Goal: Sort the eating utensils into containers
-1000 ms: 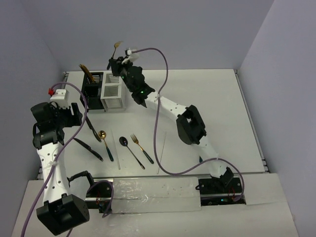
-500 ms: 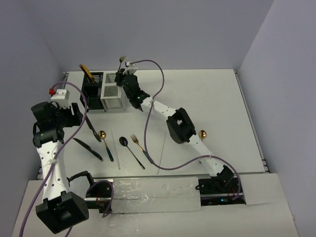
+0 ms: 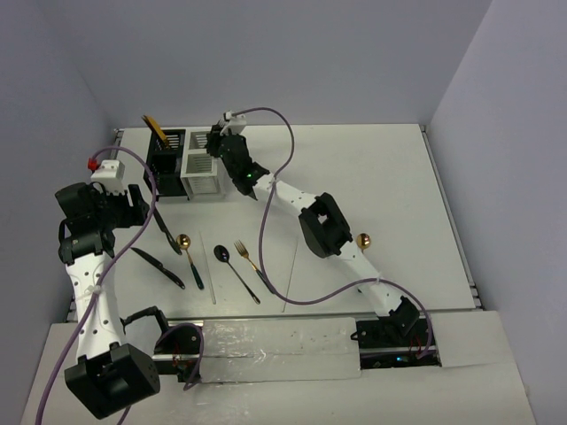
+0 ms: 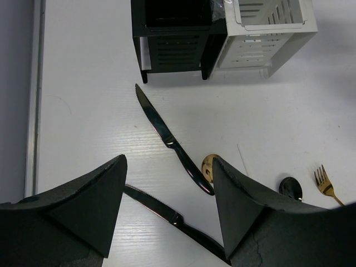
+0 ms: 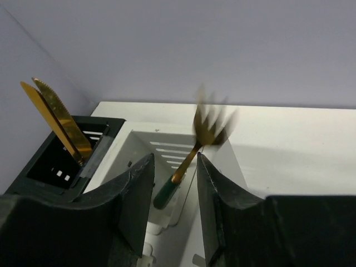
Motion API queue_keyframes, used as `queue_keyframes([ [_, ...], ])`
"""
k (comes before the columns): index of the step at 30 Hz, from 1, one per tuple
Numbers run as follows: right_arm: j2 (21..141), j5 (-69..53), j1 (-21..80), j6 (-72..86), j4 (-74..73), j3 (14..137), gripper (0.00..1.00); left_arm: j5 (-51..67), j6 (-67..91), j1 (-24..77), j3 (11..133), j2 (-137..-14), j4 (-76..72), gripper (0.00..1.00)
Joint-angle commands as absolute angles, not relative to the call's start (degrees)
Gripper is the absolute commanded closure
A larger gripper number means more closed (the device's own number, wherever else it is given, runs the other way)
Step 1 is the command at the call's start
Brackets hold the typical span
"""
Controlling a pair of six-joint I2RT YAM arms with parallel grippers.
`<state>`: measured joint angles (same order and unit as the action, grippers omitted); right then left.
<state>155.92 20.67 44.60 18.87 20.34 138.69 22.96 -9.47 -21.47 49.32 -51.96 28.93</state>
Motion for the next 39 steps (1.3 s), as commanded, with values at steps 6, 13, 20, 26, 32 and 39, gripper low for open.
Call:
queue_keyframes([
  [6, 143.9, 18.2, 45.0, 17.23, 22.24, 131.14, 0.55, 24.26, -9.93, -21.97, 51.24, -50.36, 27.95, 0.28],
  [13, 124.66, 8.98, 46.58, 13.18, 18.56, 114.11, 0.38, 23.2, -10.2, -22.06, 51.06, -48.69, 28.56, 0.28],
  [20, 100.05, 2.9, 48.42, 15.56, 2.58, 86.94, 0.33, 23.12, -10.37, -22.32, 50.89, -47.81, 28.74, 0.28],
  [26, 98.18, 8.17, 55.44, 14.23, -23.44, 83.5, 0.34, 23.47, -10.28, -22.5, 50.71, -46.94, 28.74, 0.27],
  [32, 94.66, 7.22, 59.59, 19.59, -30.14, 75.86, 0.35, 23.64, -10.37, -22.59, 50.54, -45.88, 29.0, 0.27],
  [39, 100.1, 6.77, 65.9, 20.74, -34.53, 75.23, 0.42, 24.7, -10.55, -22.59, 50.62, -45.35, 29.53, 0.27],
])
